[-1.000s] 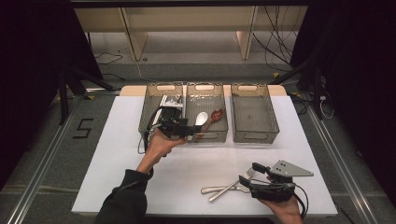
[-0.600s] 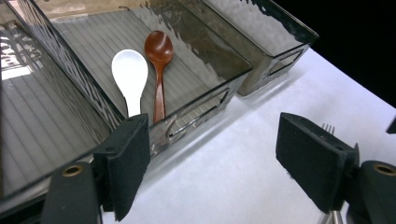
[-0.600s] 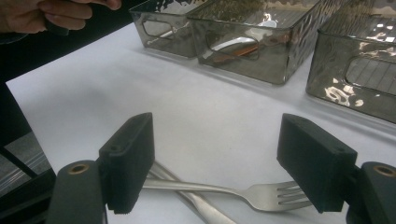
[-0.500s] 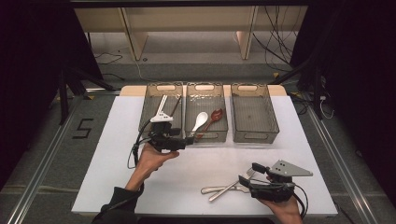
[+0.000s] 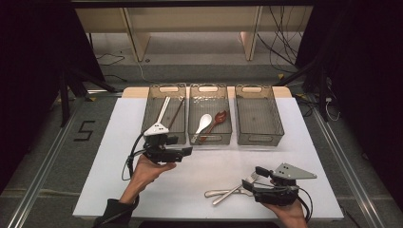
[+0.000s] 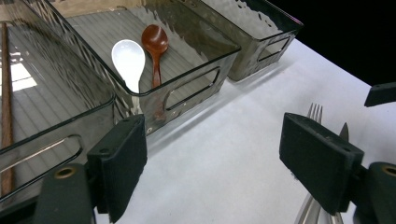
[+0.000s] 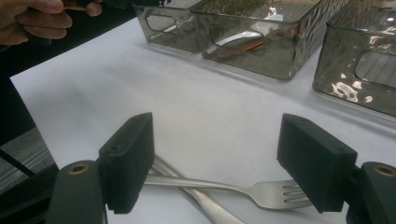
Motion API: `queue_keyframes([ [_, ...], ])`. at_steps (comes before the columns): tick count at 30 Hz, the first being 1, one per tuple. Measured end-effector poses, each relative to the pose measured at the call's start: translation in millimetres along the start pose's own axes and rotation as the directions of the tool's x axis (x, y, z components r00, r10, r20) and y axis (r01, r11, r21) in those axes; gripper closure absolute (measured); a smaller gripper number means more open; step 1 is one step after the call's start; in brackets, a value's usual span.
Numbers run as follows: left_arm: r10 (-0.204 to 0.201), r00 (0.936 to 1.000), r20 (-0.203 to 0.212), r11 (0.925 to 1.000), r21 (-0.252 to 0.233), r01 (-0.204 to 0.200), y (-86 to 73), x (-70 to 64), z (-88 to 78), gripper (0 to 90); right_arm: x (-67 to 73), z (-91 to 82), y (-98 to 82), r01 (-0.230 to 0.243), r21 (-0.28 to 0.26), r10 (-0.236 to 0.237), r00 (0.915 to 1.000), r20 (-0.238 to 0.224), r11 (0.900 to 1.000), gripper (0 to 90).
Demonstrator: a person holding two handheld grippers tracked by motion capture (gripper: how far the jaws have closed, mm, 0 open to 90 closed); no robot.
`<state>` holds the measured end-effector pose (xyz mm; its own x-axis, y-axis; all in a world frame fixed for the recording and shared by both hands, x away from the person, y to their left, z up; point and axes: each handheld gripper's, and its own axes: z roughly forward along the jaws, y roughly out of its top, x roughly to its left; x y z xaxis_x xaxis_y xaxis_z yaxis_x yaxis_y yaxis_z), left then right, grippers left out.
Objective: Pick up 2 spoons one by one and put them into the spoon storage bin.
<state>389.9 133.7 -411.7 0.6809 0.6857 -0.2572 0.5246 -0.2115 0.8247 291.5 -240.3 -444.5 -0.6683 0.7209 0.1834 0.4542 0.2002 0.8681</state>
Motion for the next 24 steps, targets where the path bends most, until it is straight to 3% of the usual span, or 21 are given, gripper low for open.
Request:
queue_keyframes([
  [17, 0.05, 0.9987, -0.006, 0.9983, -0.03, -0.05, -31.0, -3.3, -23.8, 19.9, 2.5, 5.7, -3.0, 0.003, 0.036, -0.002, 0.9997, -0.025, 0.999, 28.3],
  [24, 0.041, 0.9991, -0.006, 0.9989, -0.022, -0.041, -43.8, -1.7, -29.9, 19.1, 3.4, 9.6, -4.7, 0.009, 0.057, -0.007, 0.9992, -0.04, 0.998, 28.4],
])
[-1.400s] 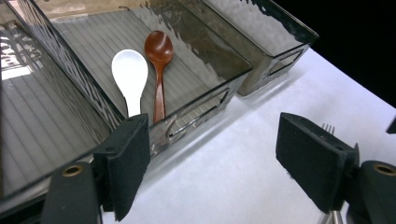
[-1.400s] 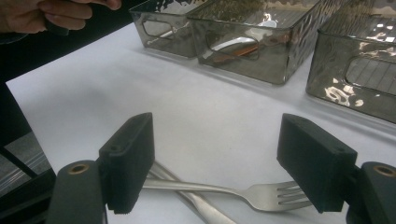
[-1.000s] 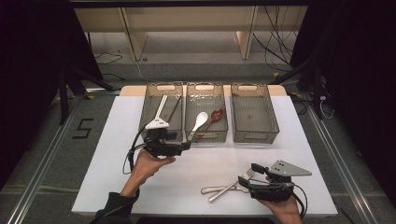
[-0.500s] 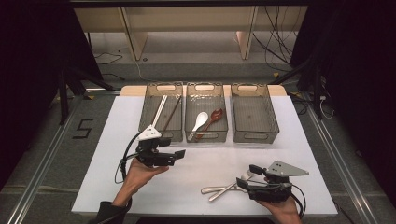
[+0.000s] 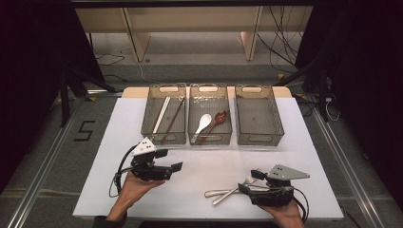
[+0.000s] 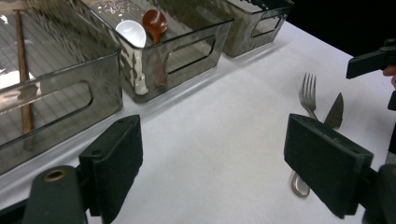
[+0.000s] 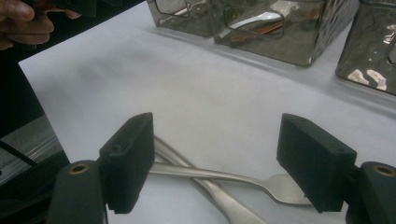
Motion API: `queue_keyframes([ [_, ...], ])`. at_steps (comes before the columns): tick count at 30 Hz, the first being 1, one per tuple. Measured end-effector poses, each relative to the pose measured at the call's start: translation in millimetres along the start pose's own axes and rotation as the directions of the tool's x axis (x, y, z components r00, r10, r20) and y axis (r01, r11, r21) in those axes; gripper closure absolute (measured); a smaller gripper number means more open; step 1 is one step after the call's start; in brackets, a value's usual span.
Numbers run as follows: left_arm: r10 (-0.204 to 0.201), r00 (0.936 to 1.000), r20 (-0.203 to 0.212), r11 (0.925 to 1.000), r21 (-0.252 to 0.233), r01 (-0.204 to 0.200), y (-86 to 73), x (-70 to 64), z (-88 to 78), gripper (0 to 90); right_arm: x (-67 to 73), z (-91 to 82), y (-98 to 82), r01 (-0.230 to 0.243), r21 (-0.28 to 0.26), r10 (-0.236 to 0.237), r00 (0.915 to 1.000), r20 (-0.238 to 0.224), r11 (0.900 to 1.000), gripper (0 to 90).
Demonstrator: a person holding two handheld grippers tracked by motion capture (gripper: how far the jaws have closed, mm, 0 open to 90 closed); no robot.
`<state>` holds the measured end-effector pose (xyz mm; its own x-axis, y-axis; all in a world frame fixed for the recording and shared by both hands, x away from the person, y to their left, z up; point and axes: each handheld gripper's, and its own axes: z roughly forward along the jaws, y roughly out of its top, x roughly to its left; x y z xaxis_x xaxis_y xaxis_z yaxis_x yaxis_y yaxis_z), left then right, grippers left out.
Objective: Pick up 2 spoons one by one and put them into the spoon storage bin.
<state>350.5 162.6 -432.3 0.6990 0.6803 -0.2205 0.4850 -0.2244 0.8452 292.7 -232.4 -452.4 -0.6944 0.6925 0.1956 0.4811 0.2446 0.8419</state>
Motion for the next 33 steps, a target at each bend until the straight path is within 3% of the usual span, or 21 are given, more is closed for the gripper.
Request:
queue_keyframes([
  [14, 0.003, 0.9995, -0.032, 0.9999, 0.01, -0.003, -18.9, -1.0, -13.1, 19.2, 5.5, 8.5, -1.3, 0.044, 0.062, -0.042, 0.9987, -0.029, 0.997, 28.4],
  [33, 0.025, 0.9991, -0.035, 0.9997, -0.007, -0.025, -24.6, -8.1, -20.9, 19.2, 10.2, 13.1, -2.4, 0.088, 0.125, -0.082, 0.9954, -0.048, 0.988, 28.3],
])
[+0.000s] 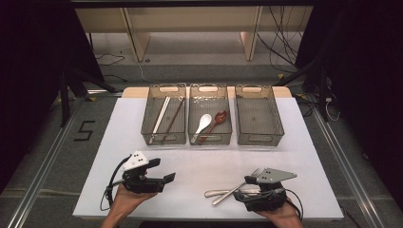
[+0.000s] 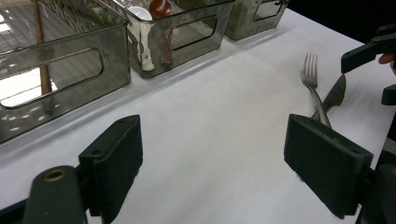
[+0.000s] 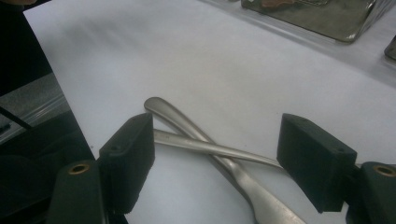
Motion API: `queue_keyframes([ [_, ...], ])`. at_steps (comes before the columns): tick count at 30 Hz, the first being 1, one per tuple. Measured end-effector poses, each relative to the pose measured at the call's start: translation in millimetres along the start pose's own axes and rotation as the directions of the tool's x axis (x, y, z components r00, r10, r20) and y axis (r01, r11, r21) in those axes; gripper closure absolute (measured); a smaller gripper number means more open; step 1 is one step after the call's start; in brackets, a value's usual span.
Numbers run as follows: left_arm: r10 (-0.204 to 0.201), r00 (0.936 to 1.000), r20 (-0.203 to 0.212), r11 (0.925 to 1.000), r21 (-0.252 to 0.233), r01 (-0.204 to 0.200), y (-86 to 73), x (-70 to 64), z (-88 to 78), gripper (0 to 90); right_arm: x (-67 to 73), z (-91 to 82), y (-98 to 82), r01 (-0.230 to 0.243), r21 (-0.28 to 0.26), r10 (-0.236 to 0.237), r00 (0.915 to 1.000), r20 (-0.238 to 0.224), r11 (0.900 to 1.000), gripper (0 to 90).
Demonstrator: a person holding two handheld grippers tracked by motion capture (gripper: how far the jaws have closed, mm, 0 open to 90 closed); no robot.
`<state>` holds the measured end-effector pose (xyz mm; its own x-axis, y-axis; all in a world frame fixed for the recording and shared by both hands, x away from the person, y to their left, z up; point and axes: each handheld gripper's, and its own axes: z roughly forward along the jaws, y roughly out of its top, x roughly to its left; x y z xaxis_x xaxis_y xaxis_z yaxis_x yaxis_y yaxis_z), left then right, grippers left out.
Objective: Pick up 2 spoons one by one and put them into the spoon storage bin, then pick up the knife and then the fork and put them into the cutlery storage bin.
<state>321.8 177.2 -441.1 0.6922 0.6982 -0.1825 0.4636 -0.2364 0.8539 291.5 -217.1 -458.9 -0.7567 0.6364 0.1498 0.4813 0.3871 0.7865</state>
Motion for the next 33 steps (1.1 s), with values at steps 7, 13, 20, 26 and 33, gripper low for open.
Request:
queue_keyframes([
  [7, -0.011, 0.9999, 0.002, 0.9999, -0.008, 0.011, -1.1, -1.9, -1.1, 19.2, 0.0, 3.1, 0.0, 0.009, 0.021, -0.009, 0.9999, -0.009, 1.0, 28.3],
  [13, -0.018, 0.9998, 0.012, 0.9996, -0.022, 0.018, -1.3, -2.5, -3.0, 19.2, 3.2, 4.8, 5.2, 0.069, 0.064, -0.068, 0.9976, -0.011, 0.996, 28.1],
  [20, -0.026, 0.9997, 0.001, 0.9995, -0.02, 0.026, -2.6, -2.5, -4.3, 19.1, -2.1, 8.8, 15.8, 0.163, 0.144, -0.161, 0.9866, -0.025, 0.976, 28.1],
  [26, -0.022, 0.9997, 0.0, 0.9996, -0.019, 0.022, -4.2, -2.4, -5.3, 19.1, -2.8, 19.1, 22.2, 0.234, 0.22, -0.229, 0.9722, -0.046, 0.947, 28.2],
  [33, -0.015, 0.9999, -0.005, 0.9997, -0.021, 0.015, -5.2, -3.6, -5.4, 19.1, 0.6, 30.1, 26.8, 0.319, 0.288, -0.309, 0.9477, -0.08, 0.903, 28.2],
])
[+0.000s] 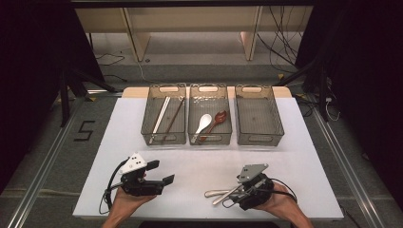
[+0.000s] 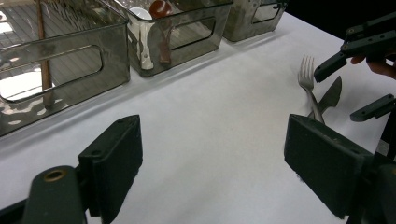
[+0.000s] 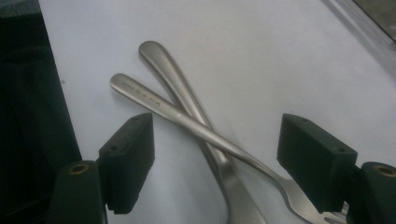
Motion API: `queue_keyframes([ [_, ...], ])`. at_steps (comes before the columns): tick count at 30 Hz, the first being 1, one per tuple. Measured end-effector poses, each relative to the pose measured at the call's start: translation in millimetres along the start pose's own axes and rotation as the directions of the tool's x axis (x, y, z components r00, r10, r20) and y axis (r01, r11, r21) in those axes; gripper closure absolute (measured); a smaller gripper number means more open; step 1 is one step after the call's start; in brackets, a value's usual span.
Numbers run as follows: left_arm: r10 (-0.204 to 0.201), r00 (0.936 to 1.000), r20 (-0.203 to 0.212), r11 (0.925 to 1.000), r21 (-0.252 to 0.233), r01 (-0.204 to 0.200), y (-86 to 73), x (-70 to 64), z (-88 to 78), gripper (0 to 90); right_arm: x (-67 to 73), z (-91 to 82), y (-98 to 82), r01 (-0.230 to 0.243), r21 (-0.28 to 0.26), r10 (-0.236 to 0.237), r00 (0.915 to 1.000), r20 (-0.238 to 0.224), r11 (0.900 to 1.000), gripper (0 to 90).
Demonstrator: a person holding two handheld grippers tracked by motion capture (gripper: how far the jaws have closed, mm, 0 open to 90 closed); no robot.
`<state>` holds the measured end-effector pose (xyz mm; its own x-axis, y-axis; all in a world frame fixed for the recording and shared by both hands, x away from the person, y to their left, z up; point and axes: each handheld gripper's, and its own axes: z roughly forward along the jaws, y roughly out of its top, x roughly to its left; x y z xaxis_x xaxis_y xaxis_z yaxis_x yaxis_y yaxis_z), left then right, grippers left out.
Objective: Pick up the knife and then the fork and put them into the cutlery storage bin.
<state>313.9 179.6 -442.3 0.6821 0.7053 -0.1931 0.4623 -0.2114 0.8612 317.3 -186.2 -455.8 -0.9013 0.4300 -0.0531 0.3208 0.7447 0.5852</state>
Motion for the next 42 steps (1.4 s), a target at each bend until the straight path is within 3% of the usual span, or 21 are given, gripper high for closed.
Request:
queue_keyframes([
  [5, 0.005, 1.0, 0.003, 1.0, 0.003, -0.005, -0.8, -0.5, -0.3, 19.1, 4.3, 6.9, 2.2, 0.052, 0.043, -0.052, 0.9986, 0.011, 0.998, 28.6],
  [20, 0.012, 0.9999, 0.0, 0.9999, 0.008, -0.012, -1.6, -1.8, 0.2, 19.2, 6.8, 19.9, 10.4, 0.117, 0.103, -0.118, 0.993, 0.002, 0.988, 29.6],
  [40, 0.019, 0.9998, 0.002, 0.9998, 0.008, -0.019, -1.6, -2.3, 0.8, 19.4, 5.2, 26.2, 14.9, 0.158, 0.144, -0.157, 0.9874, -0.021, 0.977, 34.6],
  [42, 0.017, 0.9999, 0.002, 0.9998, 0.007, -0.017, -1.6, -2.4, 1.0, 19.4, 5.2, 26.5, 15.8, 0.148, 0.15, -0.145, 0.989, -0.029, 0.978, 35.2],
])
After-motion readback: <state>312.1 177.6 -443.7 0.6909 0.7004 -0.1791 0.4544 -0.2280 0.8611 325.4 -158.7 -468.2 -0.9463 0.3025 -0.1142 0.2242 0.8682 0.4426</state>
